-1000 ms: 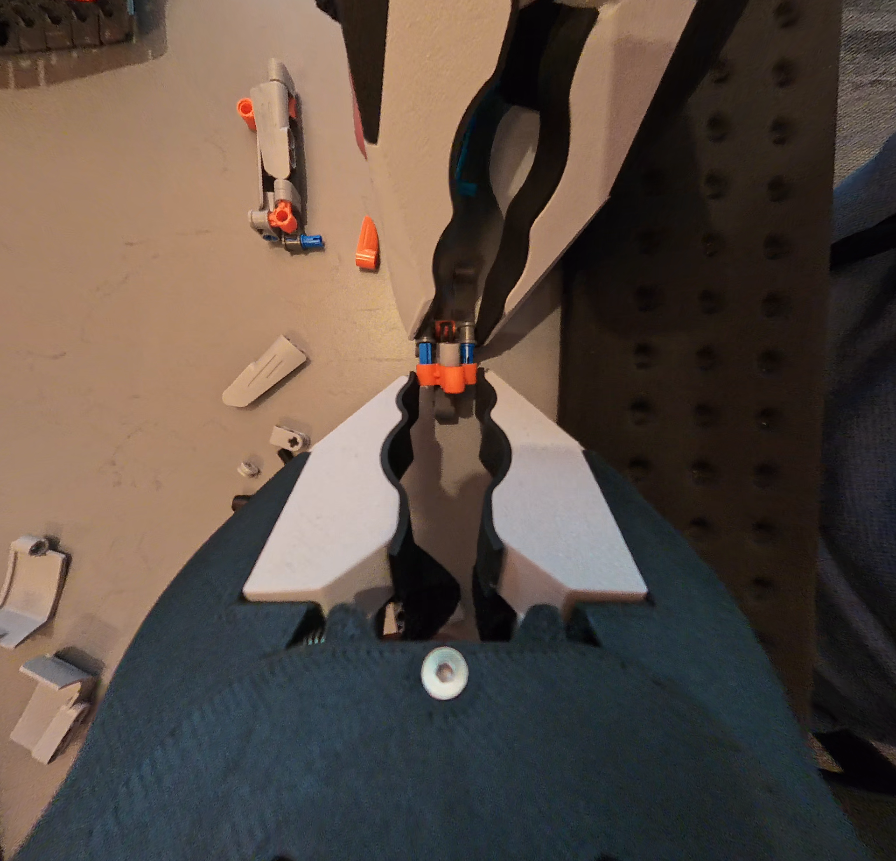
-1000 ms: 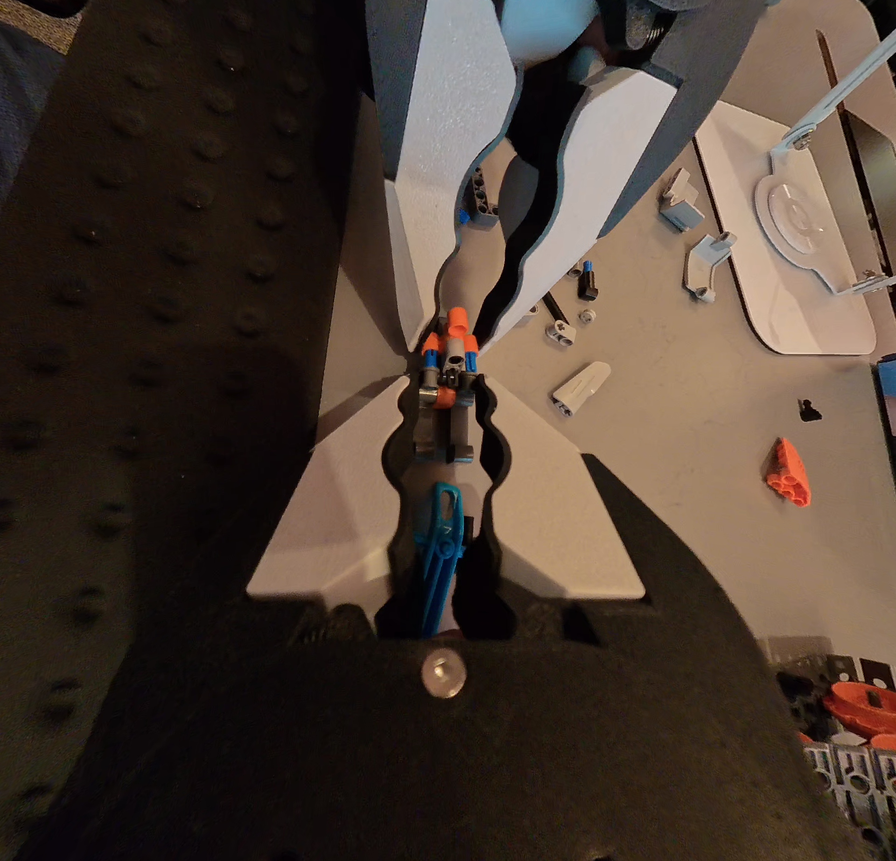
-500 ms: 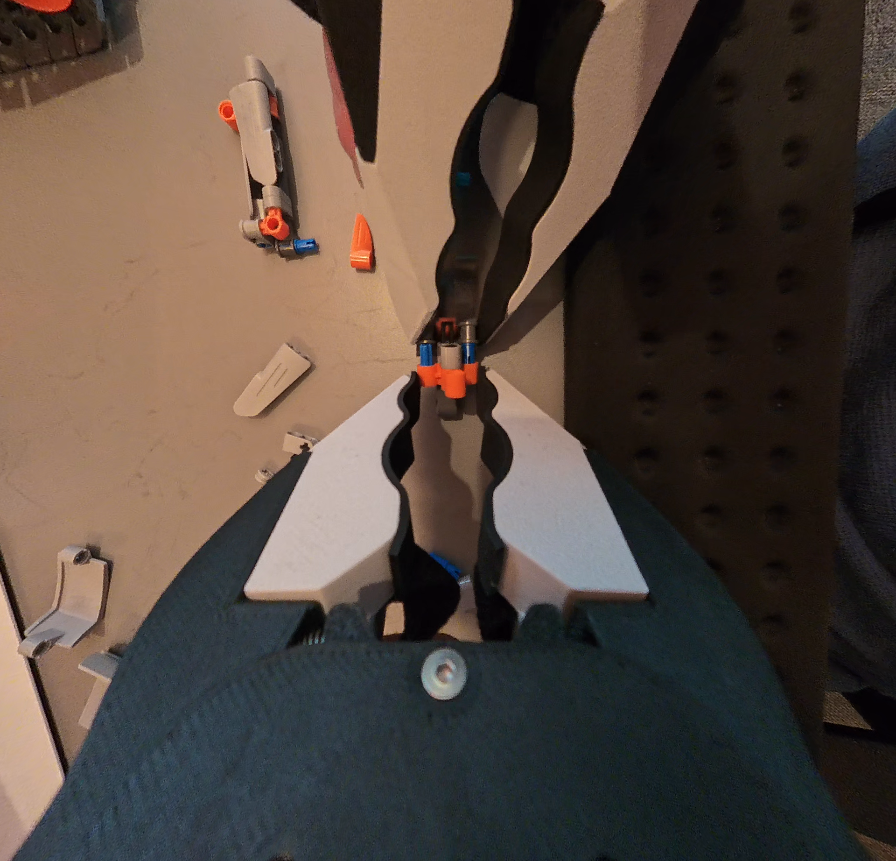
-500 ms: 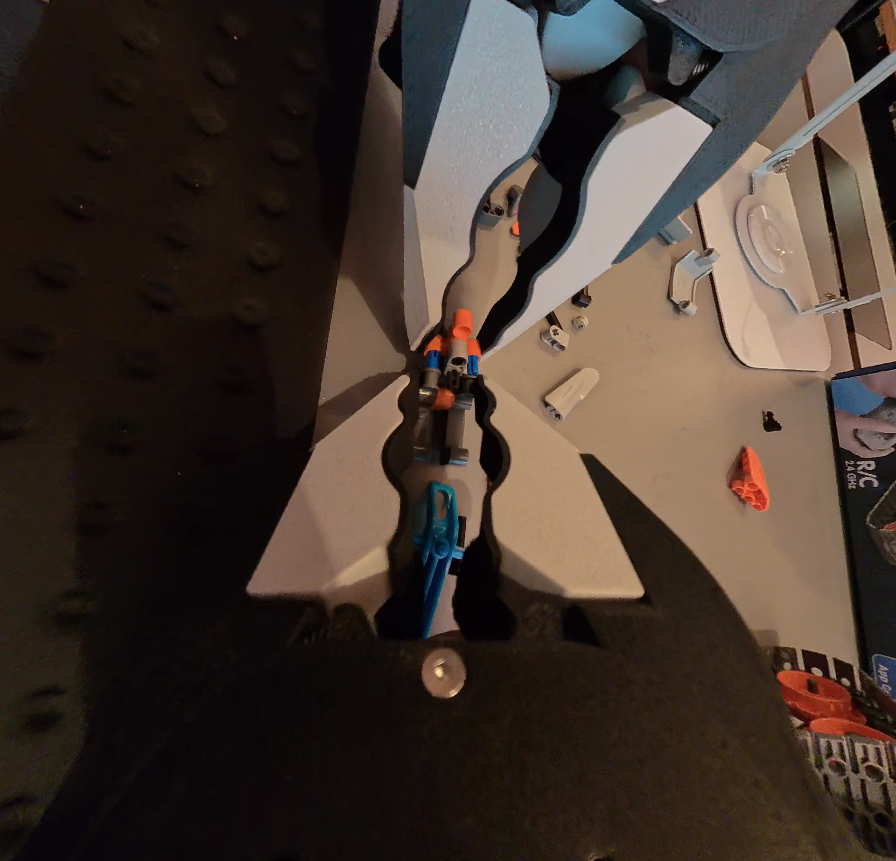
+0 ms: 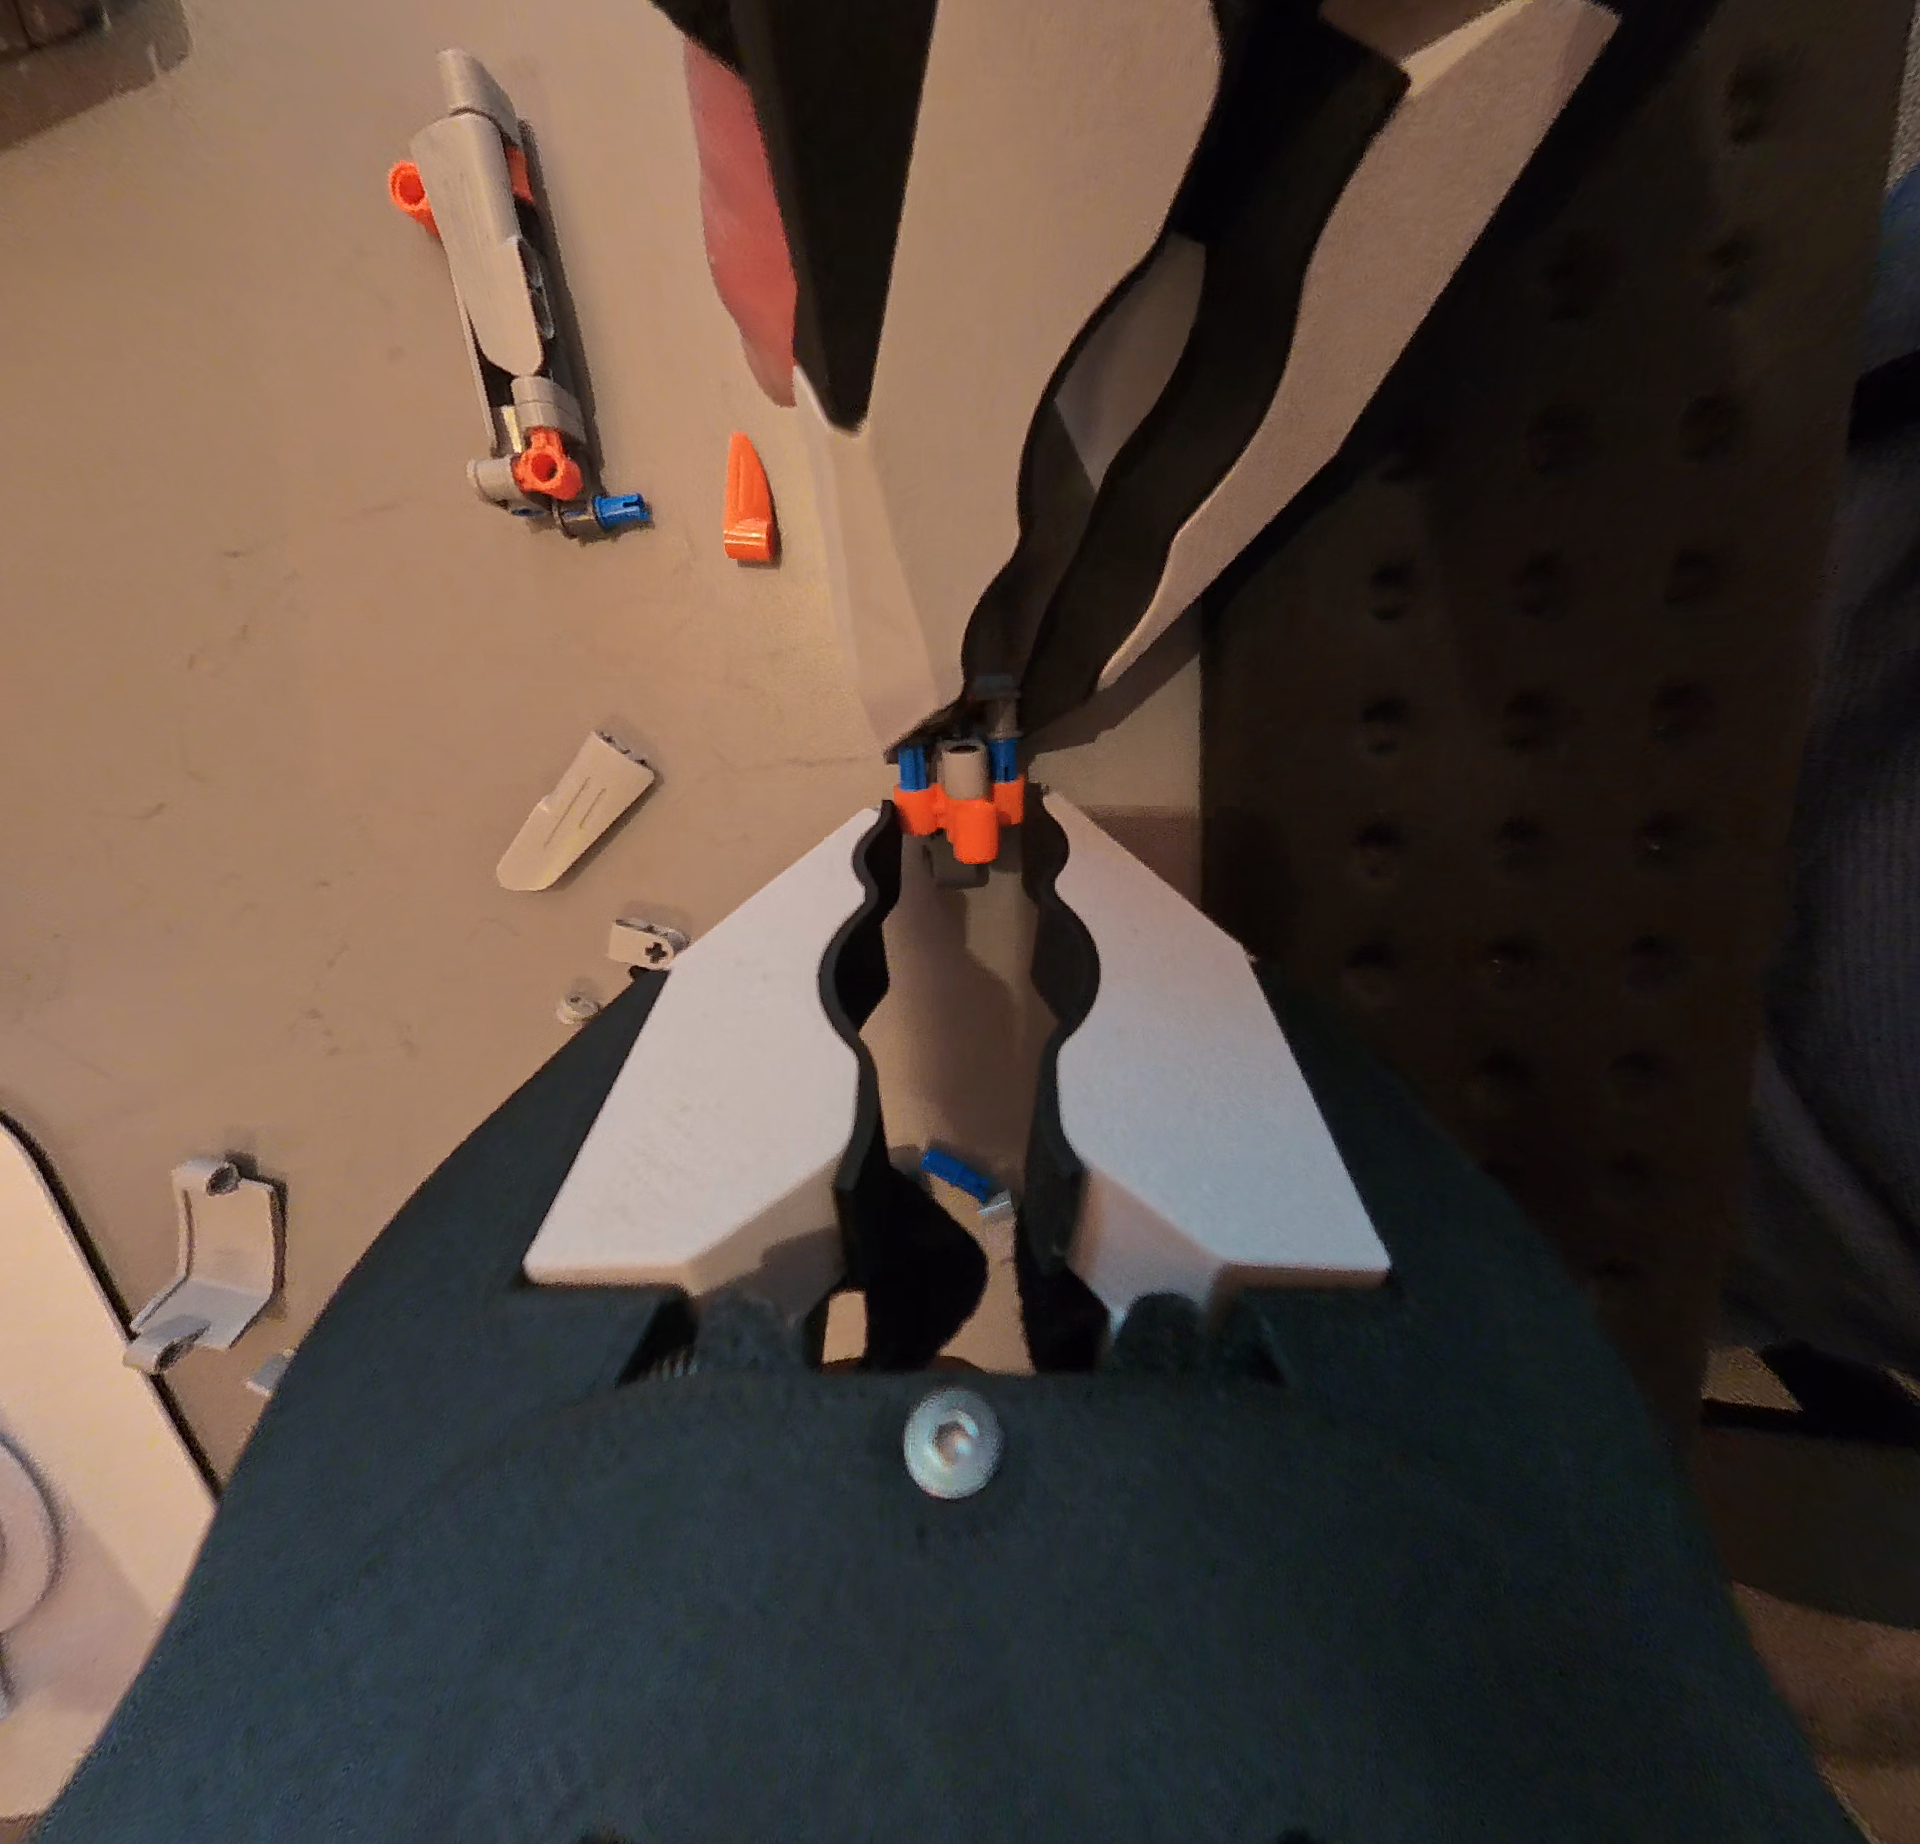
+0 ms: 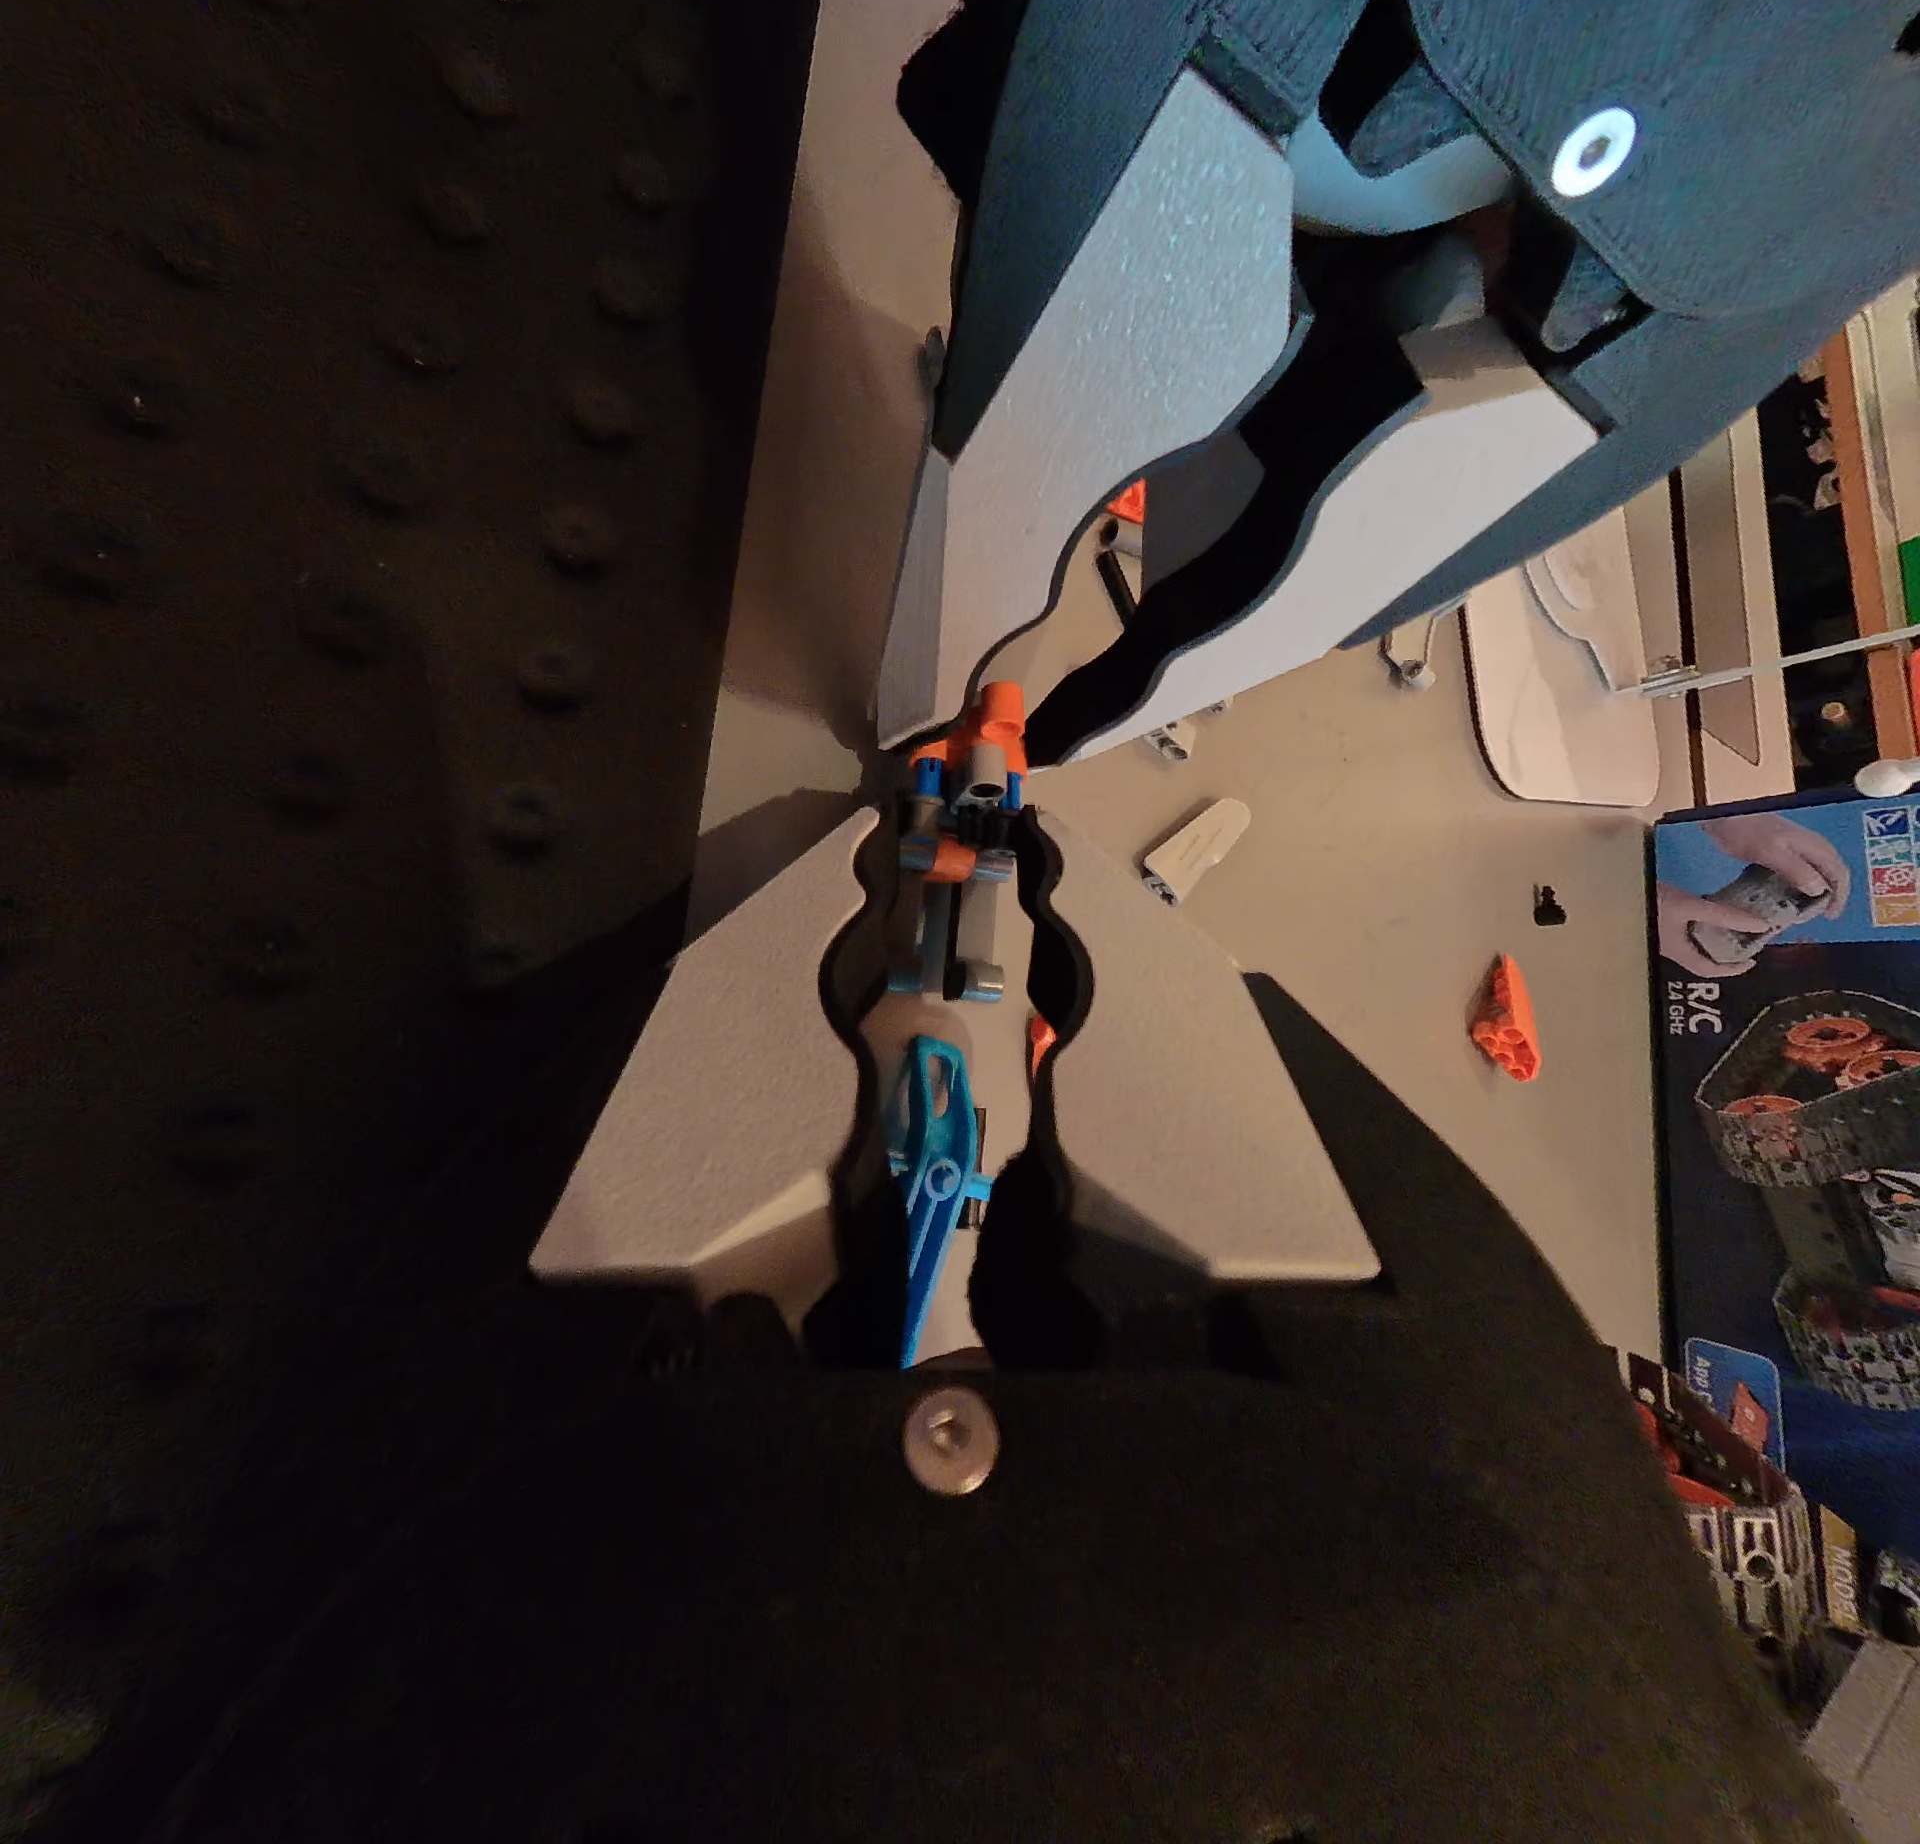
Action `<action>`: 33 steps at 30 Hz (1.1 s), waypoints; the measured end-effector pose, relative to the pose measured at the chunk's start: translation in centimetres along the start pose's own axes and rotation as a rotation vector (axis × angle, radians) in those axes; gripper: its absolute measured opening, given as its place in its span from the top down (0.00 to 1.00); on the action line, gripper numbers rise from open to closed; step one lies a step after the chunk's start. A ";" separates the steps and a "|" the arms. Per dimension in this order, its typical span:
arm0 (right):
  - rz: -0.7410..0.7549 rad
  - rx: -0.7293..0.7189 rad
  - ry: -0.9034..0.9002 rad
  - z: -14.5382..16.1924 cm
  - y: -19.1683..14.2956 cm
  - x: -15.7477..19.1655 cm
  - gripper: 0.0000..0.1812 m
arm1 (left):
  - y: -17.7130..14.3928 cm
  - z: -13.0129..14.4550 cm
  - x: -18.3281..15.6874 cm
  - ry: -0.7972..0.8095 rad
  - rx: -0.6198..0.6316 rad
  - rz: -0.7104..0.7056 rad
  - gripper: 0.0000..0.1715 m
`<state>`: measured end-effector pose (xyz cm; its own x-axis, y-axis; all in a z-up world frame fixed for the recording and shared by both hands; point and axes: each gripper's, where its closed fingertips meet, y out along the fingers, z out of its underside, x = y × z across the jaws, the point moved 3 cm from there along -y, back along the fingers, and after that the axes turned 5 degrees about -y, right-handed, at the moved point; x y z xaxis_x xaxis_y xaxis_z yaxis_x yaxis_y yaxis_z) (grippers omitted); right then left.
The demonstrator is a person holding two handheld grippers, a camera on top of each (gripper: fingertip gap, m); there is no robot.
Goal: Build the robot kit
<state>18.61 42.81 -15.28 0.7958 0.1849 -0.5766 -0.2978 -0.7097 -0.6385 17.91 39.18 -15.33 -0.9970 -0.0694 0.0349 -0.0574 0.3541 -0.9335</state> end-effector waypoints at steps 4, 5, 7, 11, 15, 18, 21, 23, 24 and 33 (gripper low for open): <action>-0.006 0.002 0.000 0.1 0.0 0.0 0.89 | 0.0 -0.1 0.0 0.008 0.001 -0.005 0.88; -0.013 0.001 0.005 0.1 -0.1 0.0 0.89 | 0.0 -0.1 0.0 0.008 -0.005 -0.007 0.88; -0.023 0.009 -0.006 0.1 -0.1 0.0 0.89 | 0.0 -0.1 0.0 0.006 -0.011 -0.008 0.88; -0.041 0.015 -0.013 0.1 0.0 -0.1 0.89 | 0.0 -0.1 -0.1 -0.002 -0.025 -0.008 0.88; -0.048 0.008 -0.005 0.1 0.0 -0.1 0.89 | 0.0 -0.2 -0.1 0.001 -0.027 -0.012 0.88; -0.047 0.005 -0.004 0.2 0.0 -0.1 0.89 | 0.0 -0.2 -0.1 -0.001 -0.034 -0.016 0.88; -0.050 -0.007 0.009 0.3 0.0 -0.1 0.89 | 0.1 -0.3 -0.1 -0.018 -0.067 -0.013 0.88; -0.049 -0.017 0.014 0.2 0.0 -0.1 0.89 | -0.2 -1.0 -0.2 -0.037 -0.135 -0.009 0.89; -0.052 -0.020 0.019 0.2 0.0 -0.1 0.89 | -0.2 -0.9 -0.2 -0.025 -0.134 -0.021 0.89; -0.057 -0.050 0.047 0.3 0.0 -0.1 0.89 | -0.1 -0.6 -0.2 -0.030 -0.233 -0.046 0.88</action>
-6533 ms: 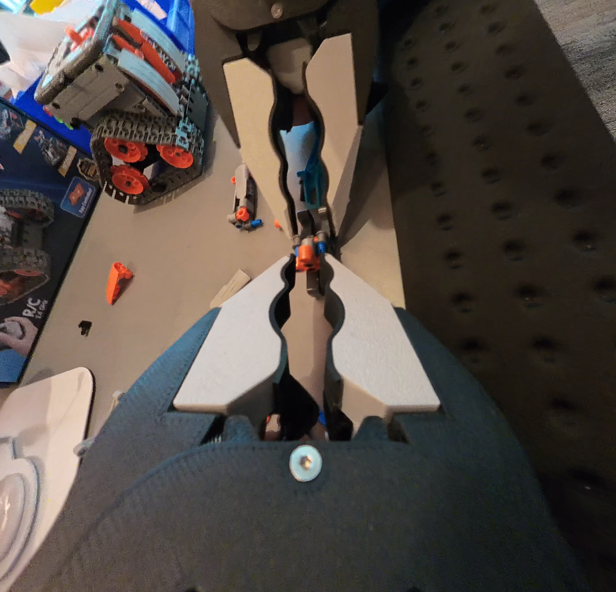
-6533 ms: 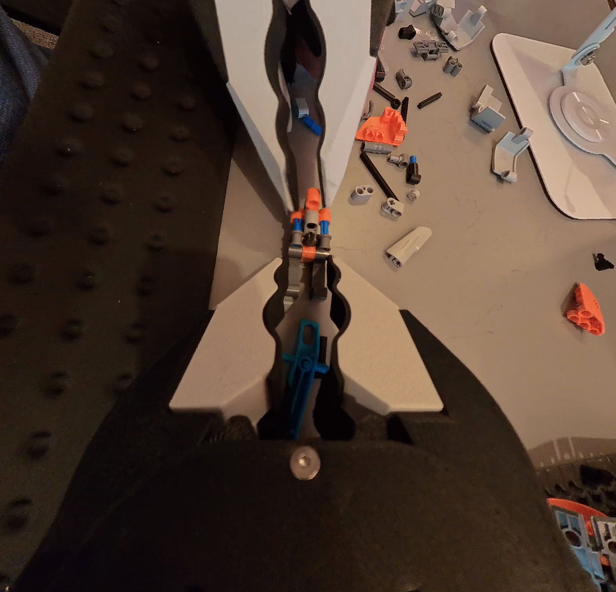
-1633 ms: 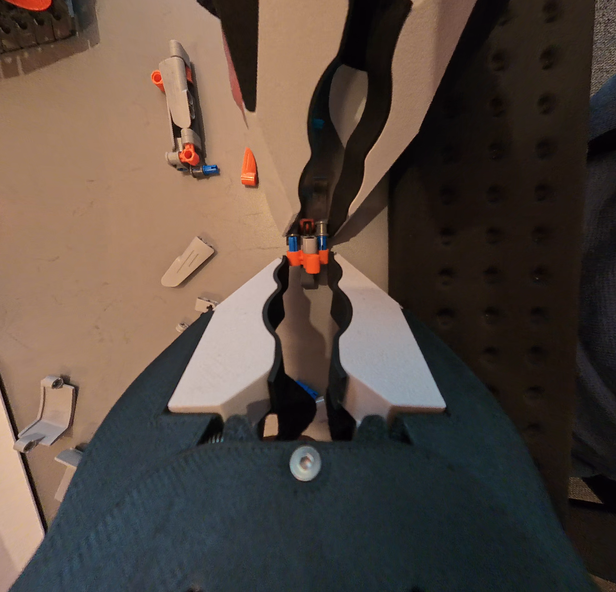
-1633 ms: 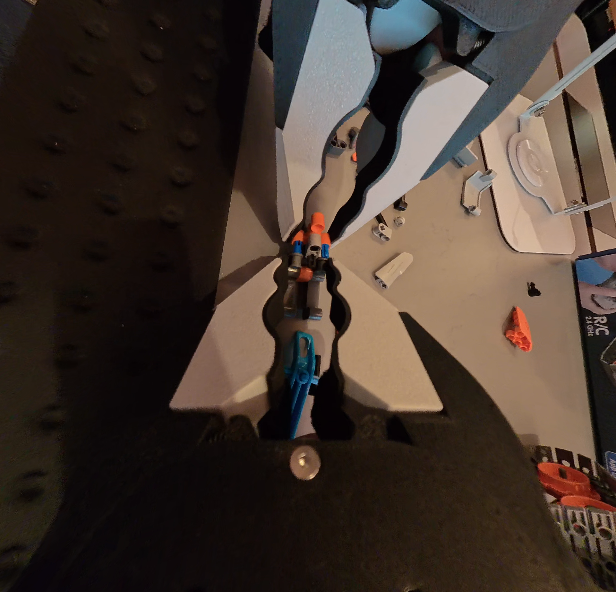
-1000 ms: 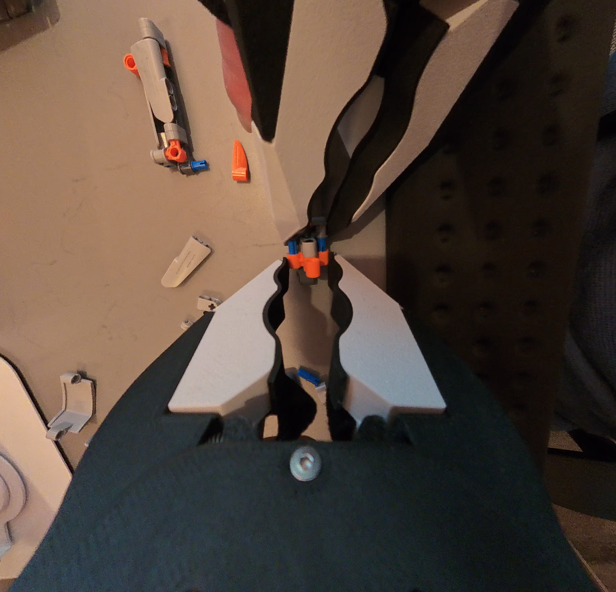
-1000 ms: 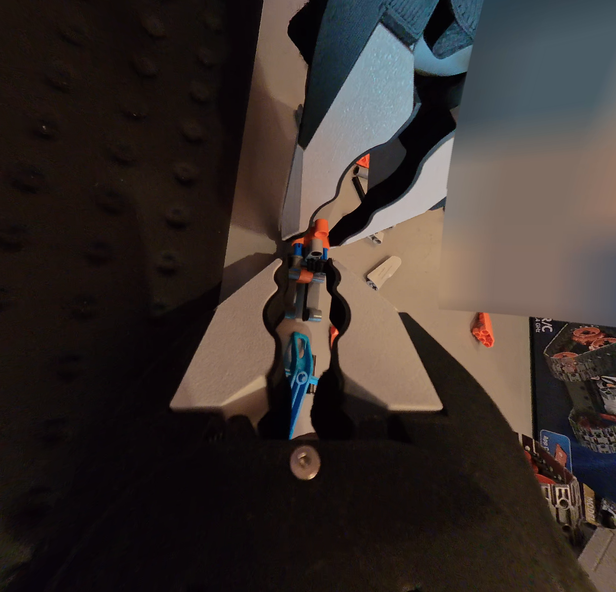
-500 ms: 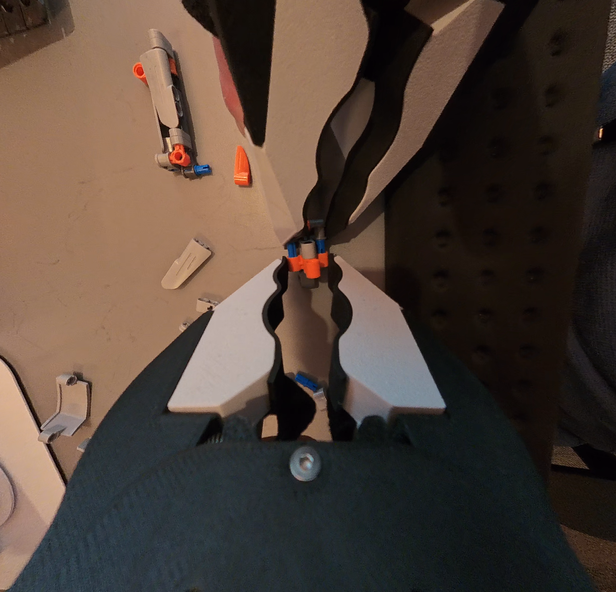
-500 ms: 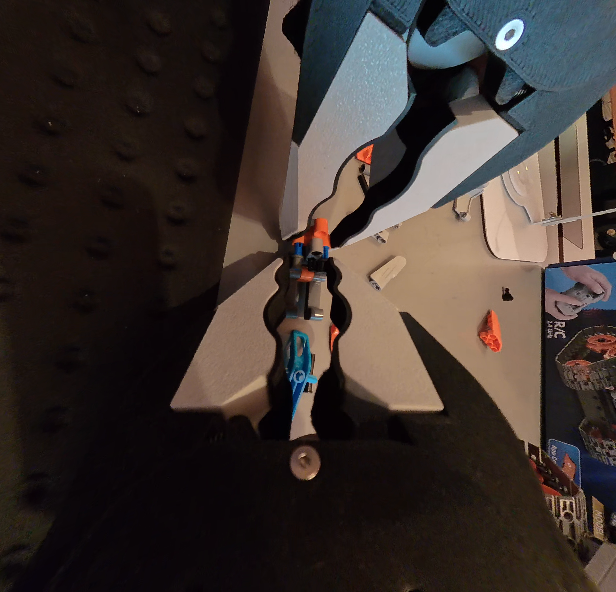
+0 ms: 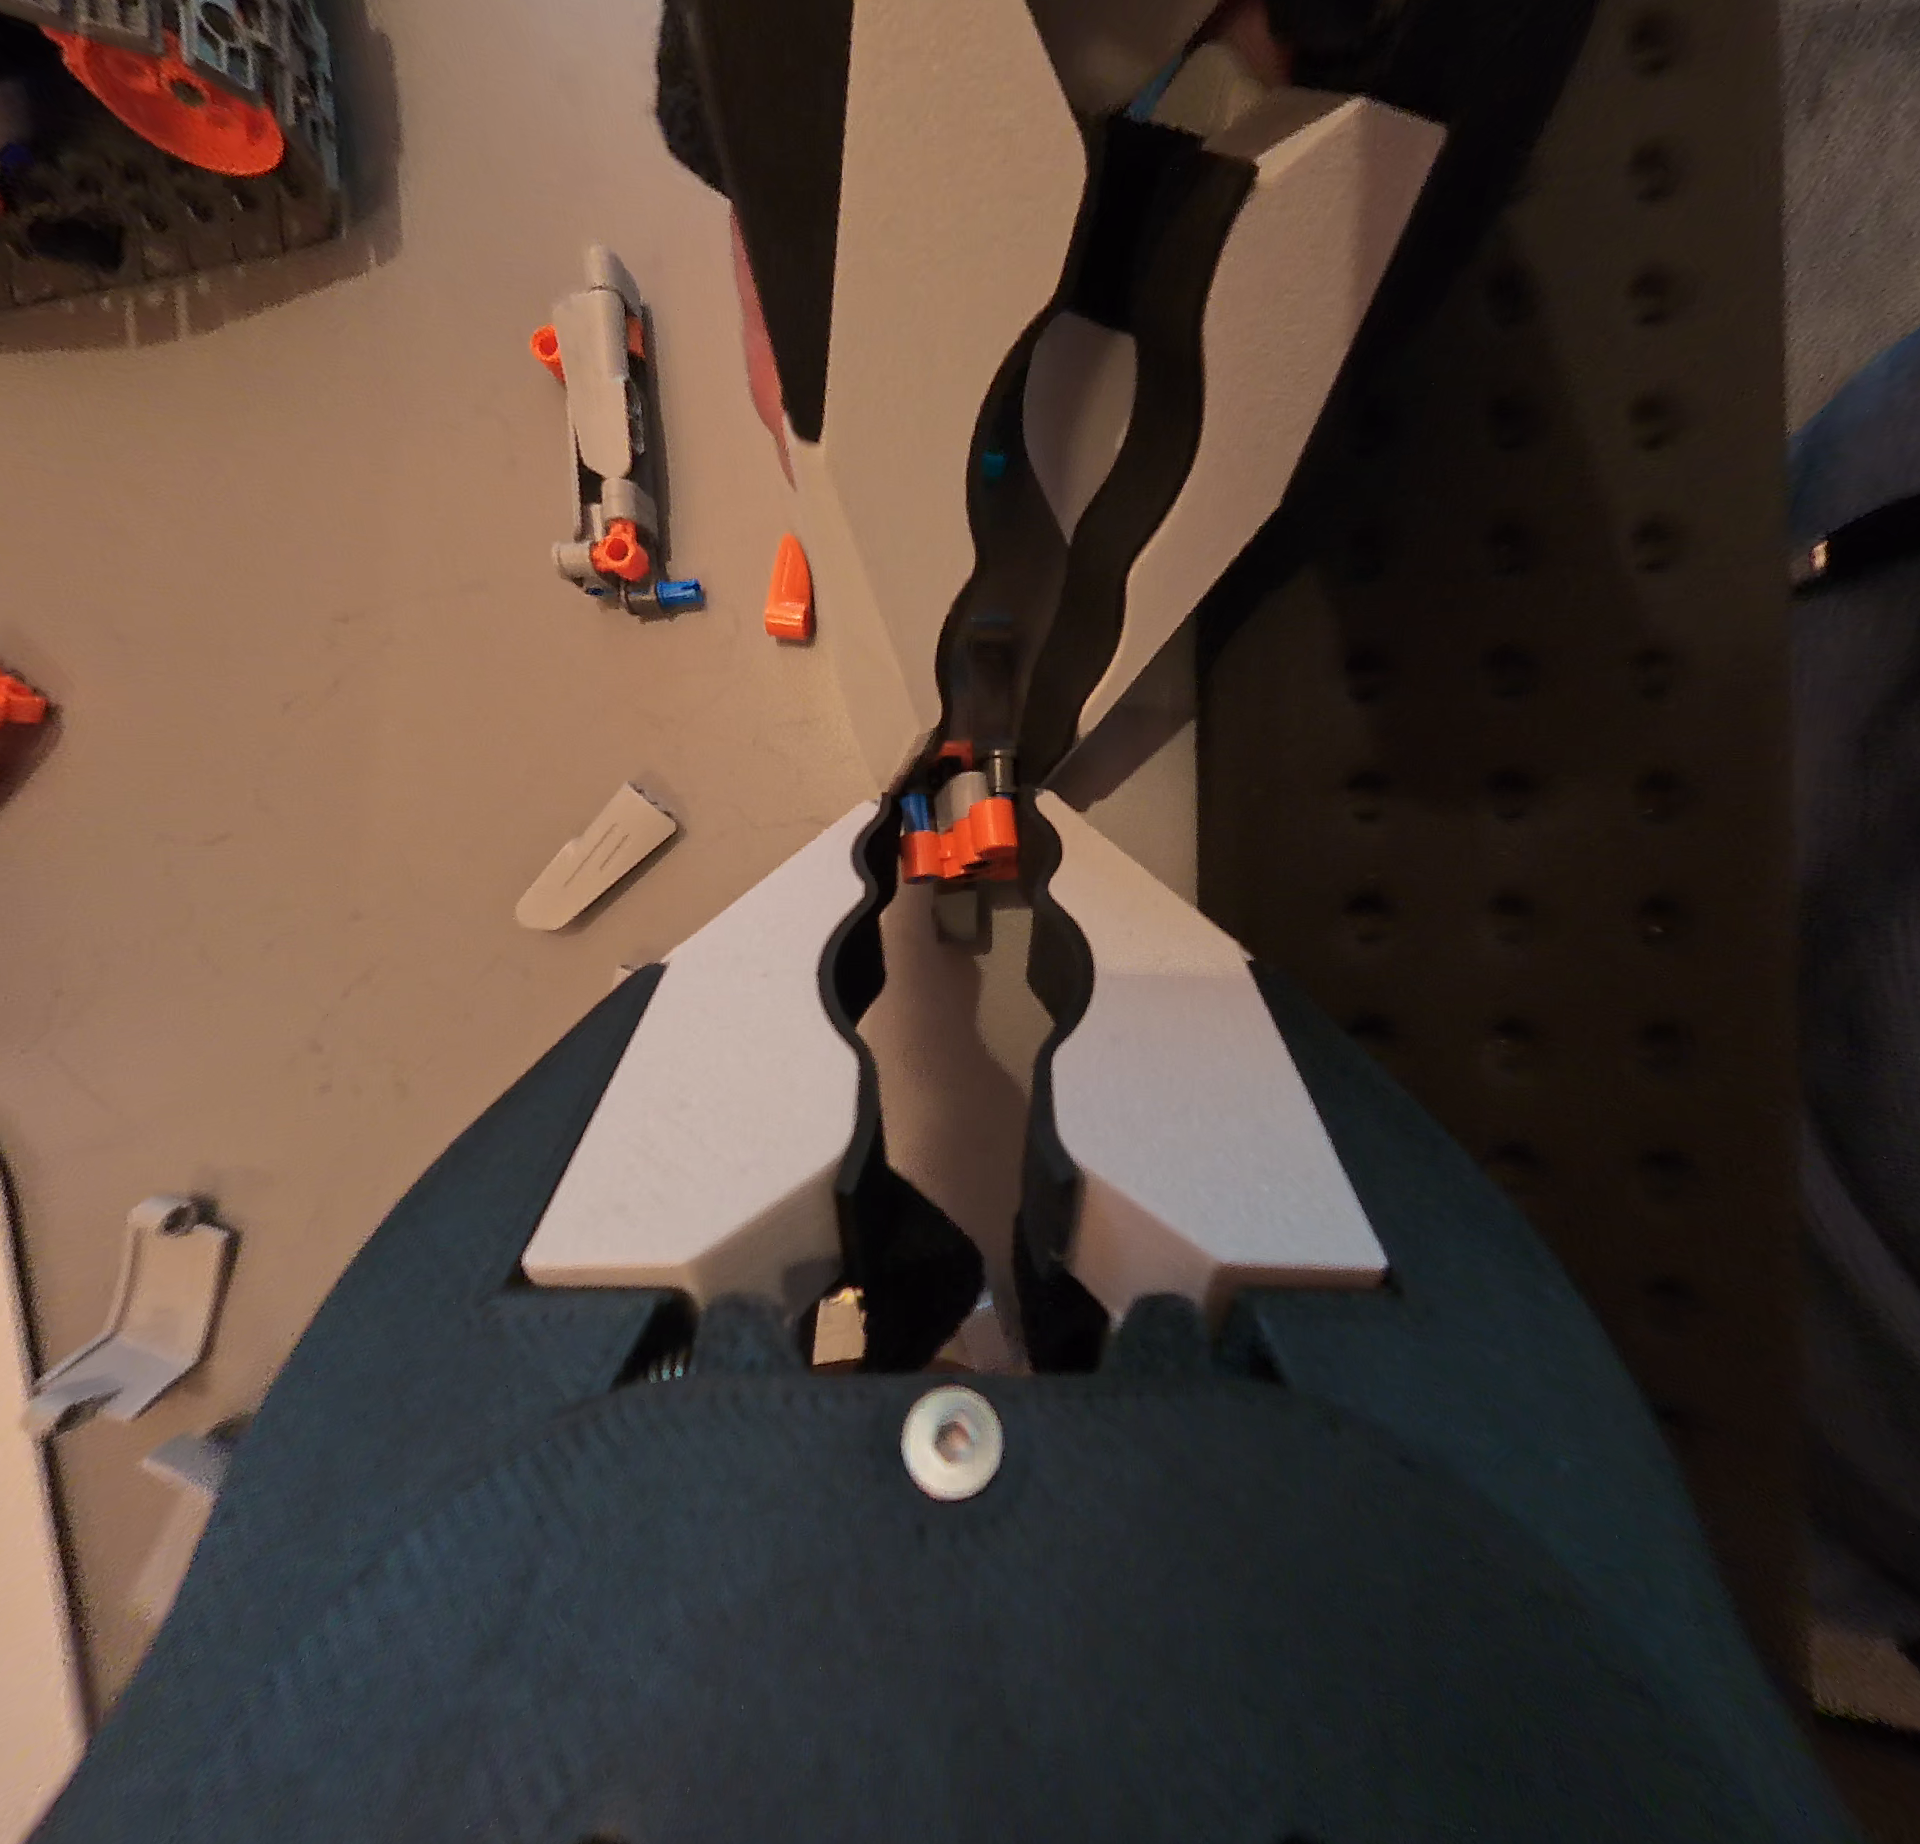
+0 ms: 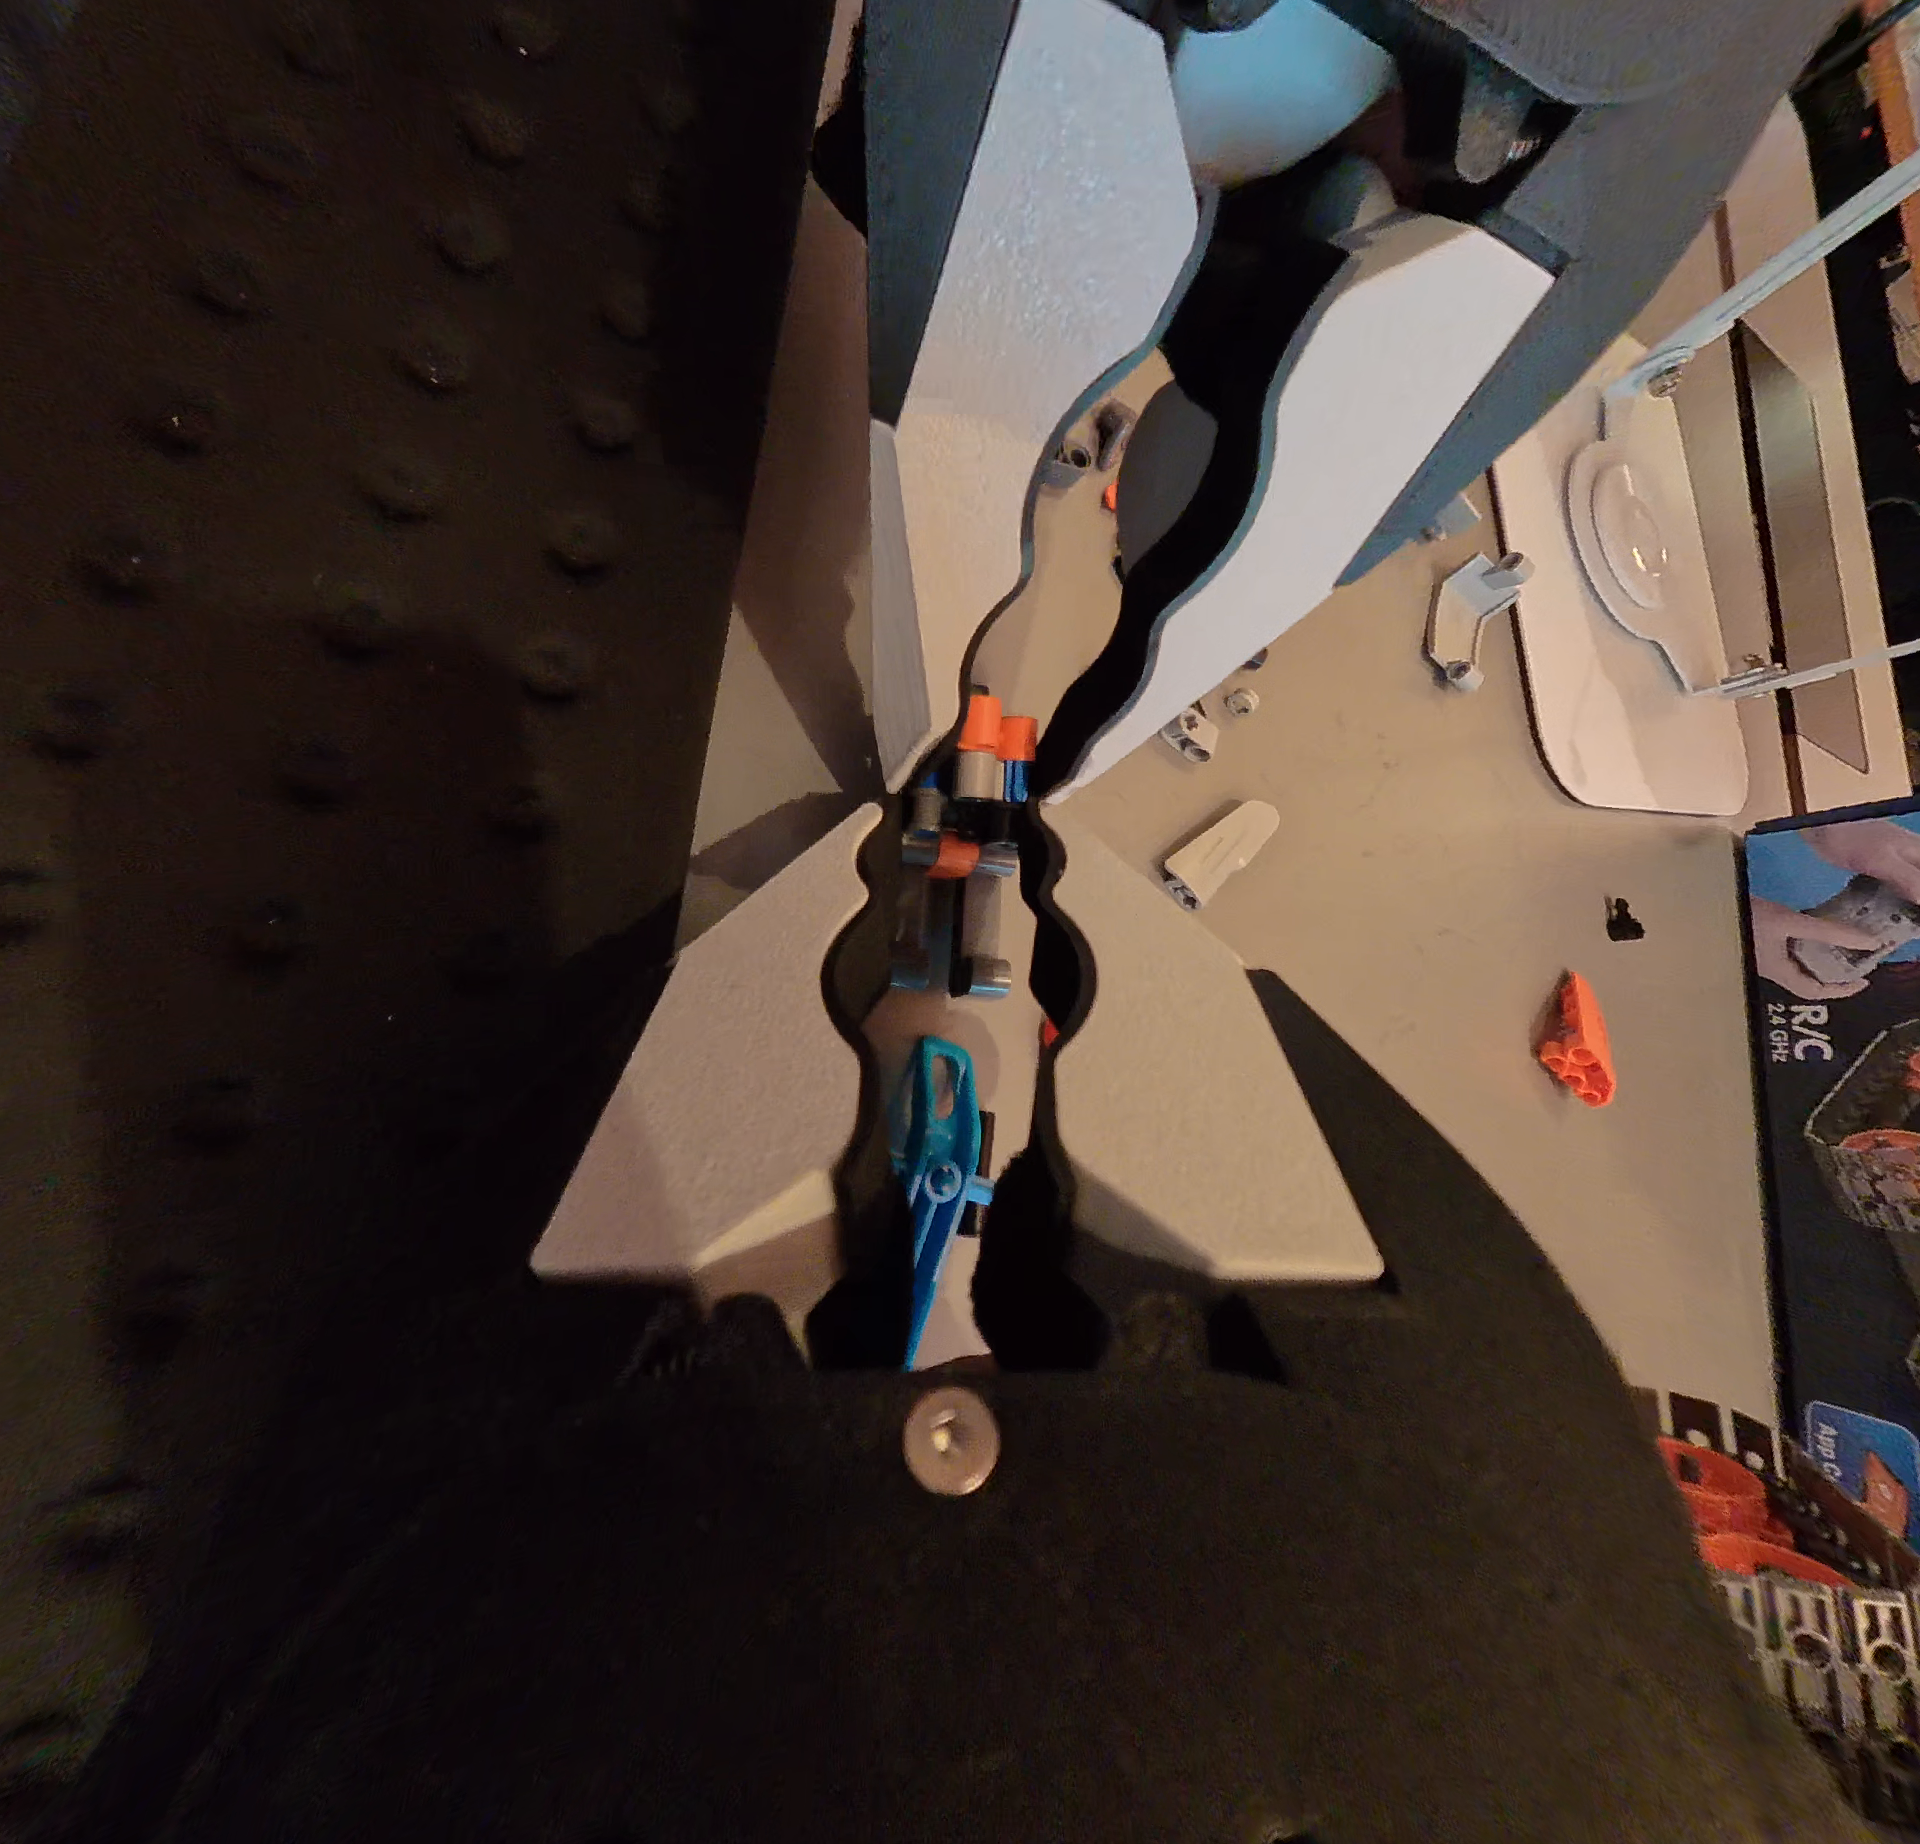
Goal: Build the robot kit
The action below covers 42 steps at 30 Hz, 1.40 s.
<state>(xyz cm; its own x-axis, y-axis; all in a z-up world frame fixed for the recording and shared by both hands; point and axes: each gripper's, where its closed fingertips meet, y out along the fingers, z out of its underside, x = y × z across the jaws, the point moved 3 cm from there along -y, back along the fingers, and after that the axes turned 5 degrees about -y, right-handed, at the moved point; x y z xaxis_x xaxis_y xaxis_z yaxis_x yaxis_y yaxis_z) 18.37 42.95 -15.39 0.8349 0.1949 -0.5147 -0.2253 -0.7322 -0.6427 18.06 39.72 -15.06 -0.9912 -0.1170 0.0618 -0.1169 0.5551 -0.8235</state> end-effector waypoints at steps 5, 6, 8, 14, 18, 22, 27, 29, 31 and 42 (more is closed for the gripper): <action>-0.001 -0.006 -0.008 -0.1 0.1 0.0 0.89 | 0.0 0.3 0.0 -0.030 -0.060 0.019 0.88; -0.002 -0.007 -0.006 -0.1 0.1 0.0 0.89 | 0.1 0.3 0.1 -0.040 -0.064 0.025 0.88; 0.004 -0.007 -0.018 -0.1 0.2 0.0 0.89 | 0.1 0.4 0.1 -0.070 -0.071 0.045 0.88; -0.020 -0.030 0.006 0.0 0.2 0.1 0.89 | 0.3 0.5 0.1 -0.119 -0.135 0.098 0.88; -0.036 -0.051 0.027 0.2 0.2 0.1 0.89 | 0.4 0.6 0.2 -0.134 -0.184 0.125 0.88; -0.043 -0.063 0.046 0.3 0.2 0.0 0.89 | 0.4 0.6 0.3 -0.123 -0.222 0.114 0.87; -0.050 -0.074 0.063 0.3 0.2 0.0 0.89 | 0.2 0.8 0.3 -0.119 -0.250 0.084 0.81; -0.051 -0.078 0.070 0.3 0.2 0.0 0.89 | 0.0 1.0 0.5 -0.115 -0.247 0.061 0.81; -0.052 -0.080 0.073 0.4 0.2 0.0 0.89 | -0.5 1.1 0.7 -0.103 -0.253 0.036 0.81; -0.054 -0.086 0.078 0.3 0.2 0.0 0.89 | -0.3 1.3 0.1 0.003 -0.246 -0.057 0.87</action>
<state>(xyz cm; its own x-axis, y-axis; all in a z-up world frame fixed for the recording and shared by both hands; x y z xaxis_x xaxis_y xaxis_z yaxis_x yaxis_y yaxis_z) 18.21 43.05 -15.69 0.8818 0.1866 -0.4331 -0.1382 -0.7758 -0.6157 18.04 38.41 -15.52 -0.9827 -0.1516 0.1061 -0.1837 0.7312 -0.6570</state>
